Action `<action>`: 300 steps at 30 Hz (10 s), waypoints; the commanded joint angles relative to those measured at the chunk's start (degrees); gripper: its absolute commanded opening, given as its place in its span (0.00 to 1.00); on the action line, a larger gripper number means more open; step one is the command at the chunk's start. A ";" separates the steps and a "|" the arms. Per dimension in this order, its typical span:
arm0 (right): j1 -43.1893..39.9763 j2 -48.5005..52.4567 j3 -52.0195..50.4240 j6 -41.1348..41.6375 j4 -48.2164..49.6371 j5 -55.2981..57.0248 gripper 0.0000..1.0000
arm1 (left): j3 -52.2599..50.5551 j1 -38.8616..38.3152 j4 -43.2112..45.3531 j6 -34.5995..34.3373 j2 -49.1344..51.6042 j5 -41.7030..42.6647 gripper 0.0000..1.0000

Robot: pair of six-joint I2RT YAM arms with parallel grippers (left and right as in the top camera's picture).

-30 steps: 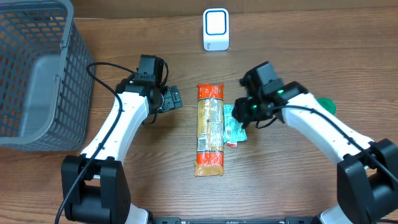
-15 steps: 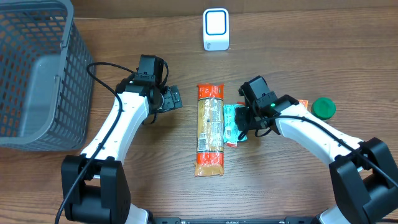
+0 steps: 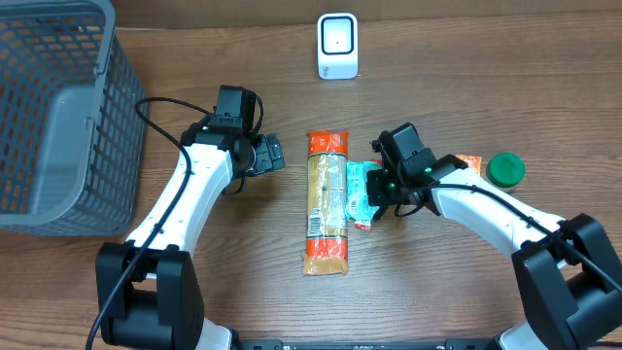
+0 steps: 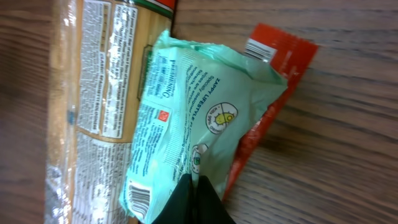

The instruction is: Scan the item barcode

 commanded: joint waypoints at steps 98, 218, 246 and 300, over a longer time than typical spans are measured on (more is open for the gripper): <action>-12.00 -4.66 -14.49 13.14 13.31 -9.86 0.04 | 0.52 -0.07 0.04 -0.22 -0.70 0.11 1.00; -18.29 -0.63 -12.31 -1.92 5.05 -0.48 0.04 | 0.52 -0.07 0.04 -0.22 -0.70 0.11 1.00; -18.36 -23.32 -11.74 -1.88 -1.60 -14.62 0.03 | 0.52 -0.07 0.07 -0.22 -0.70 0.11 1.00; -5.75 1.79 56.02 -14.67 -29.57 22.21 0.03 | 0.52 -0.07 0.04 -0.22 -0.70 0.11 1.00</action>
